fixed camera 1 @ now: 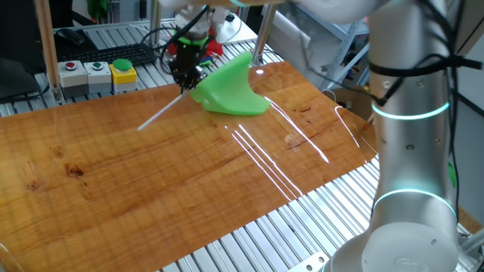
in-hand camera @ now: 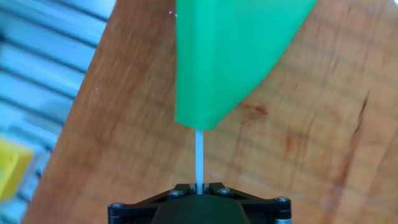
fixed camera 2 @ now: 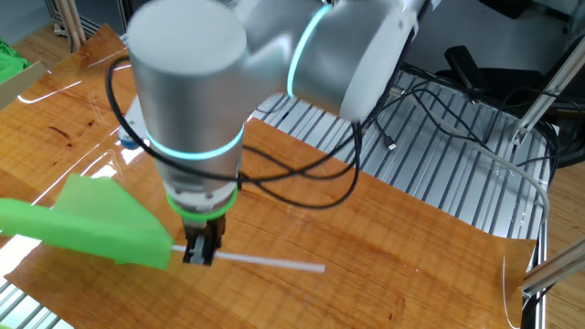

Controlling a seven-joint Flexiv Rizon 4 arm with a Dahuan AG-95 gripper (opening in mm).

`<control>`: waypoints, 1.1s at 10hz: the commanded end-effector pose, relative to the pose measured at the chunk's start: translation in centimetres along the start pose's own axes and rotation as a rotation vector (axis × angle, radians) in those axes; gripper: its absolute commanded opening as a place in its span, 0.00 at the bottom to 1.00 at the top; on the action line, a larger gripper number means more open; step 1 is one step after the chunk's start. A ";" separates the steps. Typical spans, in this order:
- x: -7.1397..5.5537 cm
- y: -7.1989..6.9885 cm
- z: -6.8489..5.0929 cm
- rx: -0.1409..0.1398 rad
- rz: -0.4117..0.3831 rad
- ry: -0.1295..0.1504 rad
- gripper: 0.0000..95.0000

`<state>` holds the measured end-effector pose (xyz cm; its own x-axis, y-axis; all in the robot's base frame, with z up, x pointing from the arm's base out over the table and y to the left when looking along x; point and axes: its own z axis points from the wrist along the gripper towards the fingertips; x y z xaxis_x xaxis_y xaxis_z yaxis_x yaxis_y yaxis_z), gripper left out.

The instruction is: Wave the flag

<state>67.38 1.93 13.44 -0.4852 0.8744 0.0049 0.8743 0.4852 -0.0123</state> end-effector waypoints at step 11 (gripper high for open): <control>2.9 -11.5 -9.2 0.005 -0.868 -0.120 0.00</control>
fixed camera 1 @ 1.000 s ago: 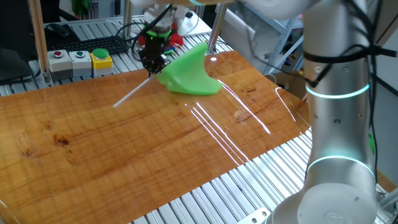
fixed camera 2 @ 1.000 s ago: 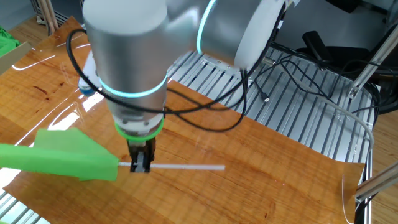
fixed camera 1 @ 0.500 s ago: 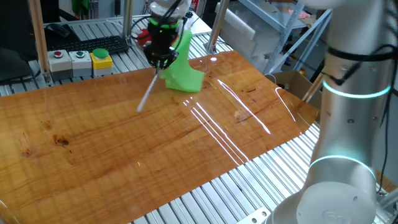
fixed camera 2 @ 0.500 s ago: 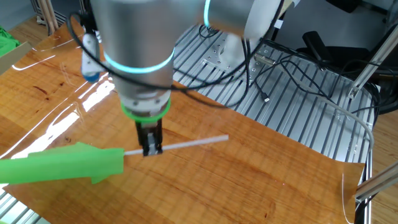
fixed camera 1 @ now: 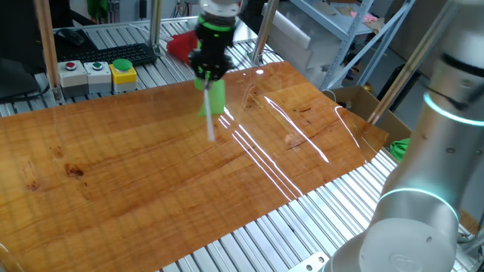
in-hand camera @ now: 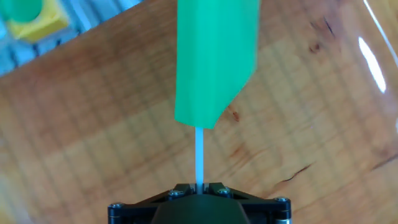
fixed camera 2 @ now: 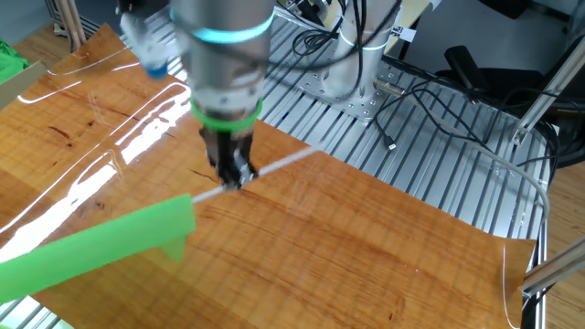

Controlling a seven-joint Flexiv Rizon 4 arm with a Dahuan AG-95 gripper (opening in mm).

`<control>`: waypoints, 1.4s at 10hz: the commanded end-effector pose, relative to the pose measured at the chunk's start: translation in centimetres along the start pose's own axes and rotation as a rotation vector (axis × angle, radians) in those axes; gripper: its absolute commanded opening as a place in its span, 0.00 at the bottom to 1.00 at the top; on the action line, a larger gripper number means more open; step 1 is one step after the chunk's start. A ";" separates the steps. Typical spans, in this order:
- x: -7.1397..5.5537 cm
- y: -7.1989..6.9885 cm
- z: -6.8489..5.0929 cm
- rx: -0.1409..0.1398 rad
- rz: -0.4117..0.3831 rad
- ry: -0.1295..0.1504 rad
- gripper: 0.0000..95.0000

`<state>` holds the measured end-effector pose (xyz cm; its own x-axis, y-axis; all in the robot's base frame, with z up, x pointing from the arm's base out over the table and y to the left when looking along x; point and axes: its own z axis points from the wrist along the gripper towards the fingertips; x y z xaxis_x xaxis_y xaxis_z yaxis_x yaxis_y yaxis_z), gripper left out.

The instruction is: Wave the flag

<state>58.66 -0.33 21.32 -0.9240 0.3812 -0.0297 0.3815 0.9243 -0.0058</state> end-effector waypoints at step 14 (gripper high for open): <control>1.1 4.4 1.1 -0.002 -0.113 -0.015 0.00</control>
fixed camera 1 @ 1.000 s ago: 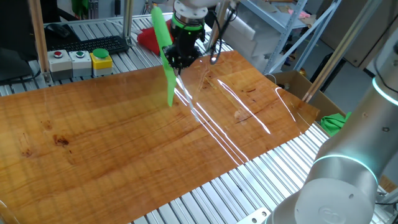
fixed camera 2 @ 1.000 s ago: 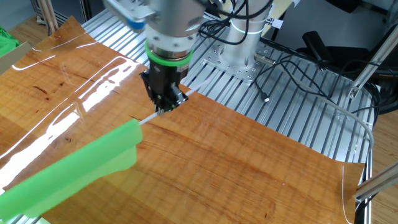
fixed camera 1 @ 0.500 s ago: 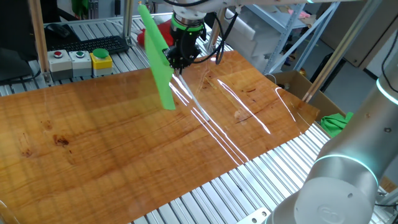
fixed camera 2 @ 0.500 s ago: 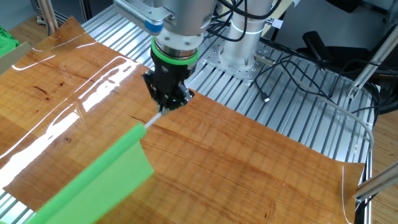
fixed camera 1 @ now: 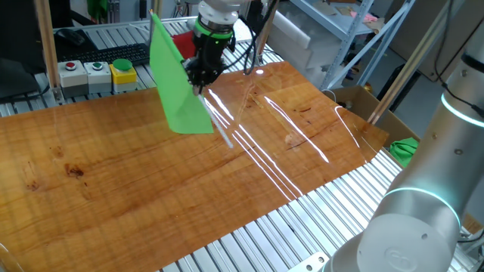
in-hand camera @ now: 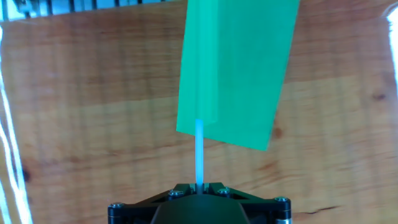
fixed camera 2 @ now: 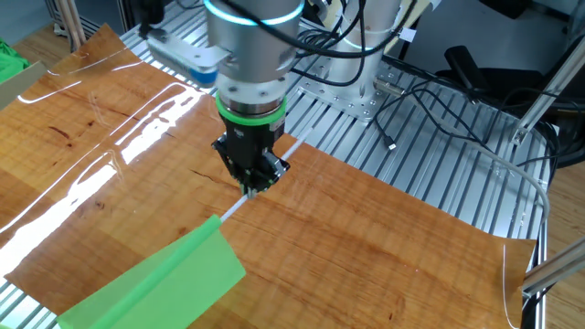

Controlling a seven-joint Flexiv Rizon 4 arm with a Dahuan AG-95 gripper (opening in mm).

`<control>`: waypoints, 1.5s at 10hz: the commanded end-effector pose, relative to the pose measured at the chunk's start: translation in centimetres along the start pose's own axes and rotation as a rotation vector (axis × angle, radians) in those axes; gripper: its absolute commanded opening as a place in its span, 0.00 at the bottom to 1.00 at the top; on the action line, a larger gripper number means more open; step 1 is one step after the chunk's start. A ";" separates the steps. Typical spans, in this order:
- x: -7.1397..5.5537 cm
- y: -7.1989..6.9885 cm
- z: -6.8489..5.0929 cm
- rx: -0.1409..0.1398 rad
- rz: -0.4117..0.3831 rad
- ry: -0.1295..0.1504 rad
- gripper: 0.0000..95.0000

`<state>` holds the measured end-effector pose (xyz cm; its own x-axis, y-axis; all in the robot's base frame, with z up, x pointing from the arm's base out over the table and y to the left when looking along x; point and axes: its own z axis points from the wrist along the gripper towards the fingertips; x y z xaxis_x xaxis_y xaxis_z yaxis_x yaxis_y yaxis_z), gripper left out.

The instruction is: Wave the flag

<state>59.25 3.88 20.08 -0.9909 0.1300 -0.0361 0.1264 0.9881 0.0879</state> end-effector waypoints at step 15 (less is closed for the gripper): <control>-1.5 -2.7 -0.8 0.107 0.110 -0.012 0.00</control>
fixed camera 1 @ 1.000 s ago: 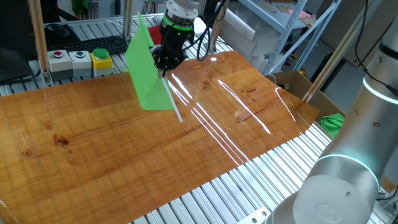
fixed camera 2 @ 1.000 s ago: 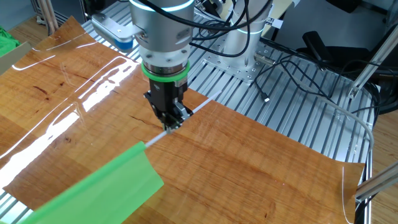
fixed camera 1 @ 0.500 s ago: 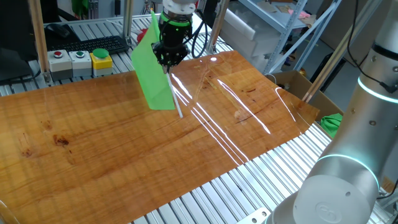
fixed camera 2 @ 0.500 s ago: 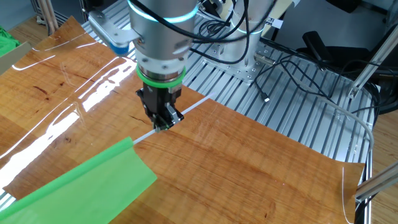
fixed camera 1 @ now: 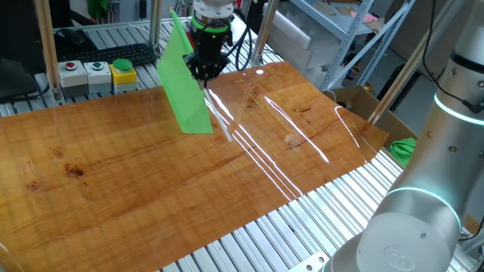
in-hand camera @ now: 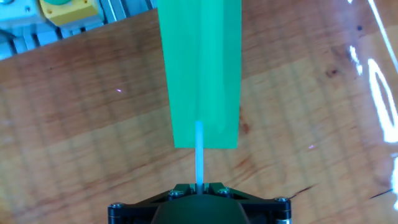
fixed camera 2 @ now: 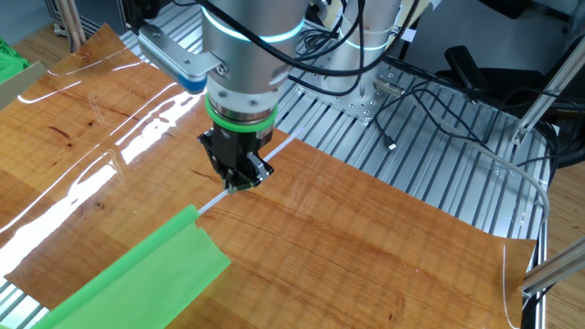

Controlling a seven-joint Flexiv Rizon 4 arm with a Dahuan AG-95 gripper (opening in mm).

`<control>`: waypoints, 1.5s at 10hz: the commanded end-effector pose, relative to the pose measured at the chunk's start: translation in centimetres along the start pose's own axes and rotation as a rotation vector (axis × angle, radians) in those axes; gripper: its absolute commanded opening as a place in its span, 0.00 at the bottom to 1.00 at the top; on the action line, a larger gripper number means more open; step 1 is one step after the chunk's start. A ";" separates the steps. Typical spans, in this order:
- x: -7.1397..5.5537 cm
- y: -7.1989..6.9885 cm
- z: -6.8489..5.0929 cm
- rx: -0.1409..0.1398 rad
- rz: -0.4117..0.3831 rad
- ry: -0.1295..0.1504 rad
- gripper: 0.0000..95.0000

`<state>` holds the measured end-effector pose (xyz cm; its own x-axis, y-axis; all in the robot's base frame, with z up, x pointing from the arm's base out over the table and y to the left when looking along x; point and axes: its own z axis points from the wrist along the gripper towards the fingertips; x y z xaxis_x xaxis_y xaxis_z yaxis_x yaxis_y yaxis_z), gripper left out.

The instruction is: Wave the flag

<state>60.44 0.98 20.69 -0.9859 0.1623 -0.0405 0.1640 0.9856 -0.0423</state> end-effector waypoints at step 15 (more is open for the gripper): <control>3.2 -3.2 -12.4 -0.043 0.085 -0.026 0.00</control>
<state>56.98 -0.86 31.48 -0.9640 0.2585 -0.0623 0.2584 0.9660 0.0093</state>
